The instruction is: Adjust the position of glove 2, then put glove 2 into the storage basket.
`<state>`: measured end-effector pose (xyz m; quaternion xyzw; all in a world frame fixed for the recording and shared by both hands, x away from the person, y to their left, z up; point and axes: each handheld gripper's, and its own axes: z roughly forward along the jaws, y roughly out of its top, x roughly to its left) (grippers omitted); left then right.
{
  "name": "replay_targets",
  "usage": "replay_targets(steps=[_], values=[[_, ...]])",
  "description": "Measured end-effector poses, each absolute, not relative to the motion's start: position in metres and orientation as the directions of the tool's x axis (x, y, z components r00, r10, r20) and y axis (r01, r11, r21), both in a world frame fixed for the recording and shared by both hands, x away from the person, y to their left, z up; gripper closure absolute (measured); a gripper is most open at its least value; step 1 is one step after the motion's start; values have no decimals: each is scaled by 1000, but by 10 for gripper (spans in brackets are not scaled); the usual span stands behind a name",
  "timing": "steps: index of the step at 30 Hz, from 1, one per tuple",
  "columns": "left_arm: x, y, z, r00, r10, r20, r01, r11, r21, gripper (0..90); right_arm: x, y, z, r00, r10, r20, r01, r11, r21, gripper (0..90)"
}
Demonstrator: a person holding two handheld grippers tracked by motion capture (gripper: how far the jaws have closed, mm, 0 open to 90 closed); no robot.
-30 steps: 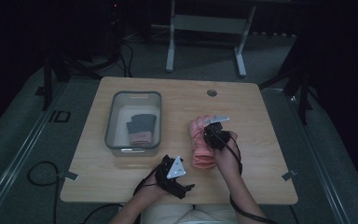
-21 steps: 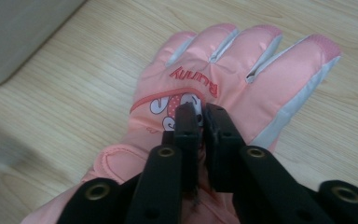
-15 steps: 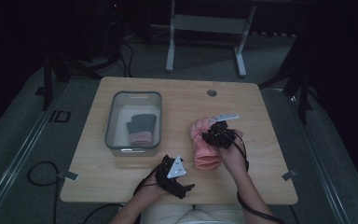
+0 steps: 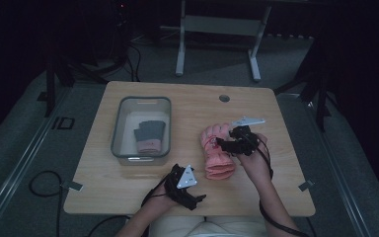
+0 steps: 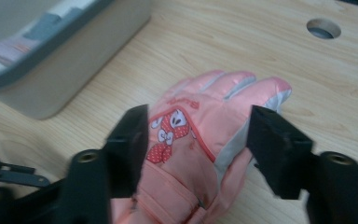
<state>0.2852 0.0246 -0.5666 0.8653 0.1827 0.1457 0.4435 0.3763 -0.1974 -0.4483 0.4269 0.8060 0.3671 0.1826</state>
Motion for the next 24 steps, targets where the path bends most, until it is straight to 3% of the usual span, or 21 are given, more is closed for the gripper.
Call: replay_targets(steps=[11,19,24], values=[[285,24,-567,892,443,90,186,-542,819,19,375,-198,-448,-647,761,44,531,408,743,187],[284,26,-565,891,450,63,203,-518,831,19,373,-211,-445,-648,761,26,501,400,768,160],[283,31,-556,888,459,25,215,-462,860,19,371,-221,-446,-655,755,-46,447,436,781,144]])
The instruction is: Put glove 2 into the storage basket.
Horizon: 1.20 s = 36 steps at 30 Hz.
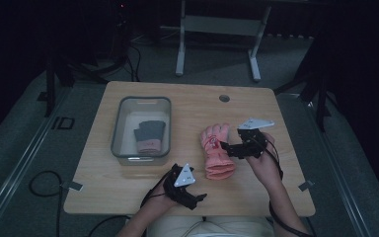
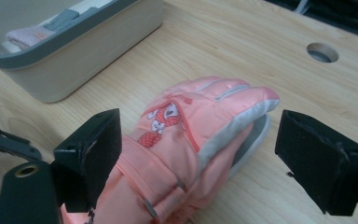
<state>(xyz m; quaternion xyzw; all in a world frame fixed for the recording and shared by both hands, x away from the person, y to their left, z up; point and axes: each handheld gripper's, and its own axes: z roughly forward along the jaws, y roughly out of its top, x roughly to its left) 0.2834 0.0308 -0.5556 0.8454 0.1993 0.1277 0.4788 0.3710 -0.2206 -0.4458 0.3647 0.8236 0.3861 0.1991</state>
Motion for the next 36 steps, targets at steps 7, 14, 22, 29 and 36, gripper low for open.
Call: replay_targets(steps=[7,14,22,29,36], values=[[283,41,-521,862,506,25,206,-394,896,19,367,-233,-435,-641,767,-29,428,389,816,151],[292,35,-490,829,559,10,243,-377,894,25,369,-245,-439,-664,748,-14,437,404,804,134],[319,16,-471,839,544,-18,281,-404,871,33,370,-261,-441,-685,724,75,482,375,792,126],[349,5,-464,824,564,-57,330,-394,858,33,370,-268,-436,-689,712,136,489,317,813,102],[368,-7,-464,801,596,-64,366,-402,839,42,376,-263,-440,-653,755,59,467,340,816,307]])
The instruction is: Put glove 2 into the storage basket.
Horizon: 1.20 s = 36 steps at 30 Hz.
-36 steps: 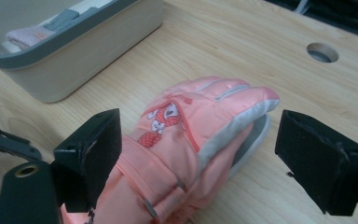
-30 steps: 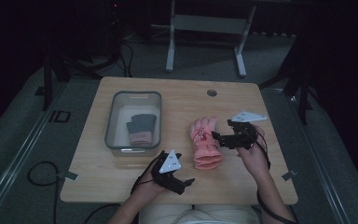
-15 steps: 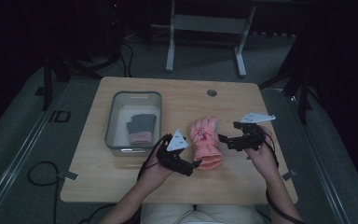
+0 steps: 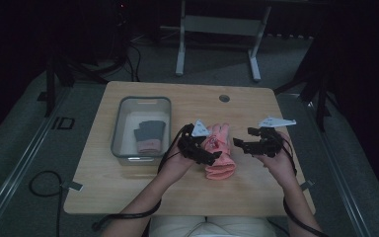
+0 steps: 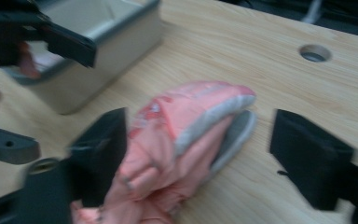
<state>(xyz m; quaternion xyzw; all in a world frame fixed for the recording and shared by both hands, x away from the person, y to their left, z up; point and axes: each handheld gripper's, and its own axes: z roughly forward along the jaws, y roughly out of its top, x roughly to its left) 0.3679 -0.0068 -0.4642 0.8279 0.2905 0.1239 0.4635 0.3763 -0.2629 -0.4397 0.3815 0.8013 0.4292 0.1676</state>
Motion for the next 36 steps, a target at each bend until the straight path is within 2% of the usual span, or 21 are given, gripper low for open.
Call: replay_targets(steps=[2,3,4,6,8,11,12,15,19,21,23,24,26,30,33,36], values=[[373,-9,-465,789,611,-63,378,-401,835,72,382,-260,-441,-642,765,49,477,347,808,437],[373,-9,-465,789,611,-63,378,-401,835,87,385,-259,-442,-639,768,48,483,352,802,437],[376,-9,-466,784,619,-56,375,-400,836,106,388,-256,-442,-641,767,45,484,358,799,583],[378,-10,-467,770,637,-40,379,-407,831,134,393,-252,-443,-642,765,40,487,367,792,671],[380,-13,-468,748,664,-6,387,-428,817,179,398,-246,-446,-648,761,31,490,385,783,710],[386,-15,-473,713,701,-9,431,-428,795,303,403,-235,-453,-658,753,29,501,409,763,717],[389,-15,-476,705,709,-30,450,-414,792,307,405,-232,-456,-660,750,39,509,409,758,711],[401,-14,-486,666,738,-105,544,-386,745,297,408,-224,-464,-653,756,44,521,405,751,617],[413,-17,-505,619,766,-174,648,-373,664,236,412,-217,-478,-640,768,2,538,447,715,493],[416,-17,-510,602,778,-179,666,-366,650,207,413,-217,-482,-636,772,3,552,452,701,473],[421,-16,-522,582,779,-234,710,-347,613,188,416,-220,-491,-629,777,25,589,456,667,430],[423,-17,-527,581,775,-249,717,-341,608,163,418,-221,-496,-629,777,40,607,458,649,423],[426,-19,-535,576,757,-308,742,-327,585,169,420,-222,-503,-638,769,53,624,475,621,427],[433,-16,-548,550,711,-439,789,-268,553,187,424,-226,-511,-642,756,128,662,462,590,529],[435,-16,-550,550,675,-491,799,-254,546,309,424,-227,-513,-638,756,144,670,453,589,592],[431,-15,-544,565,657,-499,790,-256,558,541,421,-225,-513,-632,764,130,664,446,600,653]])
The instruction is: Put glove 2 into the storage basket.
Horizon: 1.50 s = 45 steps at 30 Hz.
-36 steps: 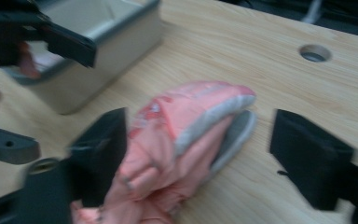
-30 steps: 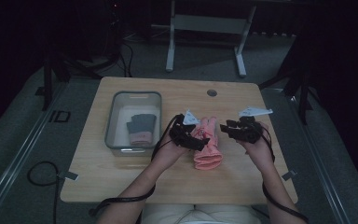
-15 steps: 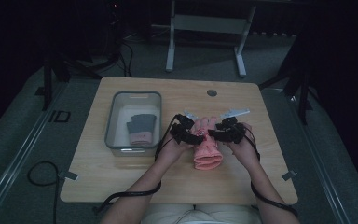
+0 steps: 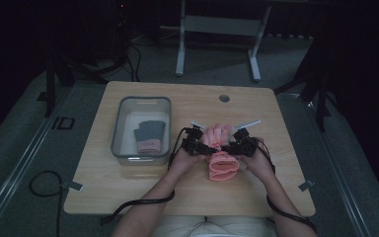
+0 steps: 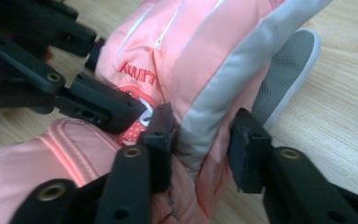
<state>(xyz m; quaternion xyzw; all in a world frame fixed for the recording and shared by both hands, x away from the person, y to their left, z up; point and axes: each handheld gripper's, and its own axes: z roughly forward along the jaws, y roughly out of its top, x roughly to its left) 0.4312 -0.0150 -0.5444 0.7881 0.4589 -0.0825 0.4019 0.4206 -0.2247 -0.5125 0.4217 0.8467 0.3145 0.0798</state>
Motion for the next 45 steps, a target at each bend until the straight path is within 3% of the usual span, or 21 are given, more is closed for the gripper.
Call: replay_targets(steps=[2,5,24,45], values=[[429,-15,-539,569,658,-493,787,-261,559,644,419,-225,-511,-624,769,138,665,430,611,675],[429,-15,-535,575,652,-495,785,-267,559,685,416,-227,-510,-616,774,150,666,410,623,687],[419,-13,-469,661,647,-379,692,-332,641,731,398,-225,-460,-618,780,99,587,373,719,719],[414,54,-403,644,704,-300,663,-318,678,731,406,-162,-402,-692,720,56,483,403,778,722]])
